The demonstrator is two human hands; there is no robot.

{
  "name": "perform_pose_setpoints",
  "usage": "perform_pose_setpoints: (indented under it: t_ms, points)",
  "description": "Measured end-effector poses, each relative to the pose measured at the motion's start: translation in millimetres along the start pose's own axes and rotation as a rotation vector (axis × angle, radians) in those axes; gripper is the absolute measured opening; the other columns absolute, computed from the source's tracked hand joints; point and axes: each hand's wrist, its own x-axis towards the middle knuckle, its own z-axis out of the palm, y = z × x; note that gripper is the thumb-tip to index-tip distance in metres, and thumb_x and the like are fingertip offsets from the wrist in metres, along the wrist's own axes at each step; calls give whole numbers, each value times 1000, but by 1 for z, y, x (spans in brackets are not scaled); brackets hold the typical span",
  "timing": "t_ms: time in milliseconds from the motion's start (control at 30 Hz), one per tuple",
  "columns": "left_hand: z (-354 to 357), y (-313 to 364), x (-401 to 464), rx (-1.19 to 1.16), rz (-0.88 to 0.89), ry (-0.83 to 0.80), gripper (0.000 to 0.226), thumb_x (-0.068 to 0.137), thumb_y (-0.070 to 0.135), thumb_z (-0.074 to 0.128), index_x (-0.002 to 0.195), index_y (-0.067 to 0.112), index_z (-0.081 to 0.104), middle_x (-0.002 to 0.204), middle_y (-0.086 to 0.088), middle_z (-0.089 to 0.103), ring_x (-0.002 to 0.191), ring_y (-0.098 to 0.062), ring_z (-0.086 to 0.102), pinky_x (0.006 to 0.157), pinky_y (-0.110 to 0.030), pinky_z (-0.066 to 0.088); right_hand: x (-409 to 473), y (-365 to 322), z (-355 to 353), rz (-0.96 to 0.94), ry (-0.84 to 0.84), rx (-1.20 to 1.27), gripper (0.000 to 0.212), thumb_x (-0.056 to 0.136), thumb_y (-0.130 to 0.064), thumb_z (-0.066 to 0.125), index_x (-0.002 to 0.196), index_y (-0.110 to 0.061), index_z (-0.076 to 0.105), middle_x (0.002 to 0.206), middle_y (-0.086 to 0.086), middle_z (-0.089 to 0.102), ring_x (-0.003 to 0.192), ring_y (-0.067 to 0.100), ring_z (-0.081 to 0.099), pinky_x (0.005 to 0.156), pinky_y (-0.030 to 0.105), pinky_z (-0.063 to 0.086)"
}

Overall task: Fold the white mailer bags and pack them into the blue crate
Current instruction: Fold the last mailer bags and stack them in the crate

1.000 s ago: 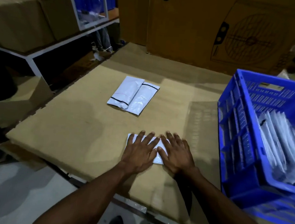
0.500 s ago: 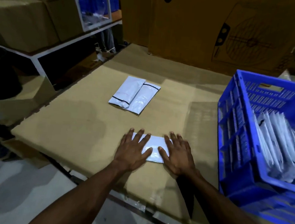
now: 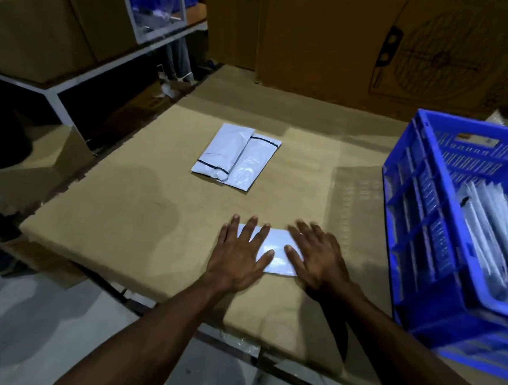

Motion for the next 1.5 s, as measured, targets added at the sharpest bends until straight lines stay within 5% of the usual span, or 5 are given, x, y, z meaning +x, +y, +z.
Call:
perform_pose_setpoints:
  t_ms: [300, 667, 933, 1267, 1500]
  points:
    - [-3, -14, 12, -7, 105, -22, 71, 94, 72, 8, 159, 43, 8, 169, 2, 8, 154, -35, 2, 122, -51, 7, -27, 4, -16, 26, -91, -79, 95, 88, -83, 21, 158, -24, -5, 164, -11, -12, 152, 21, -15, 117, 59, -10]
    - [-8, -16, 14, 89, 305, 235, 66, 92, 58, 45, 151, 29, 41, 156, 2, 44, 142, -25, 41, 111, -64, 27, -13, 2, -33, -176, 142, -6, 63, 103, -51, 31, 145, -6, 45, 139, 12, 58, 114, 30, 63, 89, 38, 54]
    - [-2, -16, 24, 0, 161, 104, 70, 79, 17, 59, 145, 37, 46, 148, 1, 51, 135, -30, 47, 96, -57, 42, -27, -2, -44, -690, -145, -471, 61, 76, -31, 48, 136, -24, 54, 150, -5, 48, 147, 41, 24, 101, 79, 26]
    - [-2, -17, 20, -505, 123, 379, 94, 93, 29, 67, 161, 16, 3, 167, -6, 16, 150, -20, 23, 120, -26, 17, 5, -33, -94, -330, -89, -278, 23, 95, -33, 41, 111, -23, 56, 124, 9, 59, 105, 34, 61, 72, 38, 48]
    - [11, 23, 32, -204, 86, 208, 92, 93, 60, 35, 160, 16, -11, 169, -7, 7, 151, -25, 23, 117, -56, 23, 31, 5, -186, -99, 300, -68, 27, 80, -11, 55, 102, -21, 67, 90, 10, 72, 81, 37, 68, 63, 39, 49]
